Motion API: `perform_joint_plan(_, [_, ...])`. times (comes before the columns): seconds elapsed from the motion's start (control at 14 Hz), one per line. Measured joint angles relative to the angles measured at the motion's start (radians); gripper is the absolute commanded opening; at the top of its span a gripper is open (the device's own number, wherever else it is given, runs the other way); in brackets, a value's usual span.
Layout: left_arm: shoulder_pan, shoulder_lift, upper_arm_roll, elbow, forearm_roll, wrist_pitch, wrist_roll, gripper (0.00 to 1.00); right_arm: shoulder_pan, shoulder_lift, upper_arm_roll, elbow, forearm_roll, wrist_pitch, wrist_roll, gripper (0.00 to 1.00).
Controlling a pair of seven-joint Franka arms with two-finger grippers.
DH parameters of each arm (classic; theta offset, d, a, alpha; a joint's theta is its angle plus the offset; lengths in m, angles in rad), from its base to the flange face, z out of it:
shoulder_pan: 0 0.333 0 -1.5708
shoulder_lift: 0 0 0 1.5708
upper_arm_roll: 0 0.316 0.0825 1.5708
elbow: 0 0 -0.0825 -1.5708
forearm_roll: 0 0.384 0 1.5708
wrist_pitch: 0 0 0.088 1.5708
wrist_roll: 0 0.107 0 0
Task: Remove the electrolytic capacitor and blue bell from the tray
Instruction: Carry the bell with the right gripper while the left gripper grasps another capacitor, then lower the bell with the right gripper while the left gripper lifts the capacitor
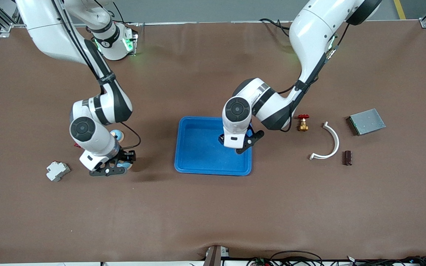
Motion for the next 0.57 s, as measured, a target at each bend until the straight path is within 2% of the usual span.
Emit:
perform_joint_plan(0.21, [-0.001,0.003,0.002,-0.033,0.0,0.022,-0.001,1.0,-0.064,0.0,0.0,-0.057,0.0,0.083,-0.101,0.0])
perform_joint_plan(0.57, [0.006,0.003,0.006,-0.076,0.0,0.071,-0.001,1.0,-0.124,0.0,0.003,-0.1,0.0,0.145,-0.195,0.0])
